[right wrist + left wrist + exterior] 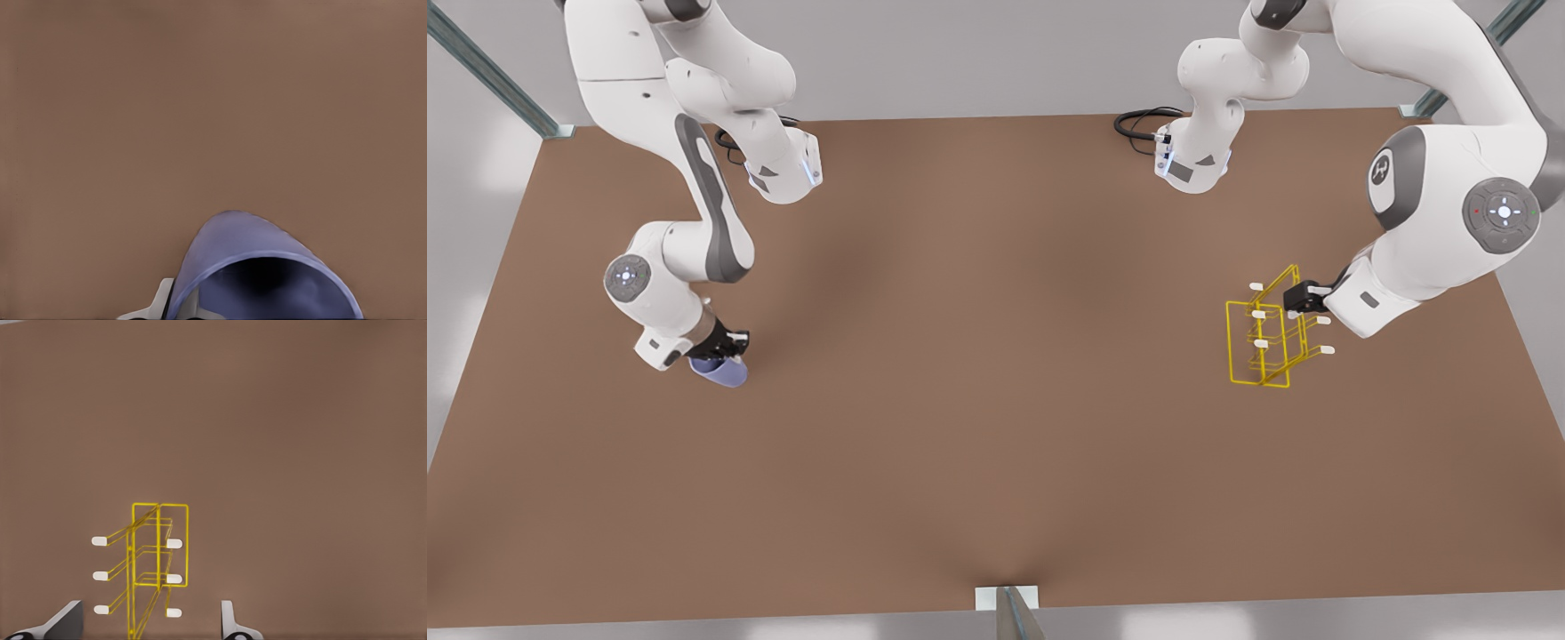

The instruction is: Place the cup on the cup holder

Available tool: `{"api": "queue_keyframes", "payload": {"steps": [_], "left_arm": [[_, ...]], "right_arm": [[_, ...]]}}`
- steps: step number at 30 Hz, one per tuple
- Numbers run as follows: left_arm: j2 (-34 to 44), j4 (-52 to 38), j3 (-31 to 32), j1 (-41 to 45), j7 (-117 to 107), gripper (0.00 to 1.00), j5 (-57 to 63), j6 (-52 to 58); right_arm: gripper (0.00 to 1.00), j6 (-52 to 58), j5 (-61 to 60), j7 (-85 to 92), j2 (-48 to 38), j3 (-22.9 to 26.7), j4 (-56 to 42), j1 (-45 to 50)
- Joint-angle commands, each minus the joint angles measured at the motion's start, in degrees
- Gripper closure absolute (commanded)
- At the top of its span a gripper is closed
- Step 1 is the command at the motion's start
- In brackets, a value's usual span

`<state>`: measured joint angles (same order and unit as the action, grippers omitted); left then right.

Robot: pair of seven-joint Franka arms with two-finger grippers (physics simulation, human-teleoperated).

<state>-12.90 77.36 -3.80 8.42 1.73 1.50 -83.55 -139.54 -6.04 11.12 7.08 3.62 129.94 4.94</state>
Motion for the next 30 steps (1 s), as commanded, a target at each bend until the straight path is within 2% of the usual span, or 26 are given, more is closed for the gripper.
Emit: {"api": "queue_keyframes", "payload": {"steps": [1, 5, 7, 9, 12, 17, 23, 25, 30], "left_arm": [[0.1, -0.1, 0.0, 0.2, -0.1, 0.0, 0.1, 0.1], [0.7, -0.2, 0.5, 0.3, -0.3, 0.0, 0.2, 0.7], [0.7, -0.1, 0.5, 0.3, -0.3, 0.0, 0.2, 0.8], [0.7, -0.1, 0.5, 0.3, -0.3, 0.0, 0.2, 0.8], [0.7, -0.1, 0.5, 0.3, -0.4, 0.0, 0.2, 0.8], [0.3, -0.1, 0.5, 0.4, -0.4, 0.0, 0.2, 0.8], [0.0, -0.1, 0.5, 0.4, -0.4, 0.0, 0.2, 0.8], [0.0, -0.1, 0.5, 0.4, -0.8, 0.0, 0.2, 0.8], [-0.8, -0.1, 0.6, 0.7, -0.8, 0.0, 0.2, 0.6]], "right_arm": [[0.79, 7.8, -7.3, 3.6, 1.3, -0.2, -3.7, 2.5], [0.79, 12.0, -30.9, 13.5, 6.5, -0.1, -11.4, 7.9], [0.79, 18.1, -46.9, 22.5, 10.0, 0.1, -14.3, 9.3], [0.79, 18.2, -57.9, 23.0, 13.1, 0.1, -17.5, 13.0], [0.79, 18.8, -67.7, 24.1, 17.6, -0.1, -22.1, 16.3], [0.79, 23.0, -89.9, 35.4, 30.0, -0.5, -32.6, 20.7], [0.79, 24.3, -106.3, 39.2, 43.5, -1.2, -47.1, 30.4], [0.79, 24.3, -106.7, 39.2, 46.4, -1.2, -50.7, 32.5], [0.79, 24.3, -107.0, 42.0, 48.4, -0.8, -50.6, 33.6]]}}
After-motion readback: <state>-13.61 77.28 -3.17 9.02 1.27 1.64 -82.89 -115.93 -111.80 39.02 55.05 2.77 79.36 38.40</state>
